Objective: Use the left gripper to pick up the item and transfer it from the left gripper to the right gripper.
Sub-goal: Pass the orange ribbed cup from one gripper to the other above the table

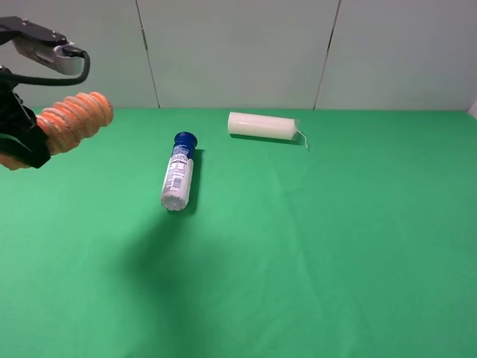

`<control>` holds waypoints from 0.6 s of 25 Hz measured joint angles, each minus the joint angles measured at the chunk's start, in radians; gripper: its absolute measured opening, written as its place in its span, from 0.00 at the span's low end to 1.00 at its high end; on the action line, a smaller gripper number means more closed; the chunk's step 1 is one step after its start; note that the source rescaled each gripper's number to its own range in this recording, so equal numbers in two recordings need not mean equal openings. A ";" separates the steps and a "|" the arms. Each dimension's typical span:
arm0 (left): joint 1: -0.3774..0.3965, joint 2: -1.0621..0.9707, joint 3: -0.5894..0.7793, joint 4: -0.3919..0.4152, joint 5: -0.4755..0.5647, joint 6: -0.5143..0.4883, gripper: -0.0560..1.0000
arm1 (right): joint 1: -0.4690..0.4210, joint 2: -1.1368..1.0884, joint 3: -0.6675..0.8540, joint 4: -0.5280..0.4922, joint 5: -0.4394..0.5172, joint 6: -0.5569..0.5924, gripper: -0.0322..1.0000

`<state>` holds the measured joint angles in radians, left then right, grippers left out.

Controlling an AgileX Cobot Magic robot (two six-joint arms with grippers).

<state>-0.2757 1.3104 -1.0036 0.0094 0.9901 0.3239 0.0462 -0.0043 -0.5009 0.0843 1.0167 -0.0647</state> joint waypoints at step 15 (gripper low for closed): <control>-0.233 0.095 -0.046 0.030 -0.045 0.163 0.07 | 0.000 0.000 0.000 0.045 0.000 0.024 1.00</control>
<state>-0.5092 1.4052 -1.0497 0.0392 0.9453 0.4870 0.0462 -0.0043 -0.5009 0.1298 1.0167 -0.0409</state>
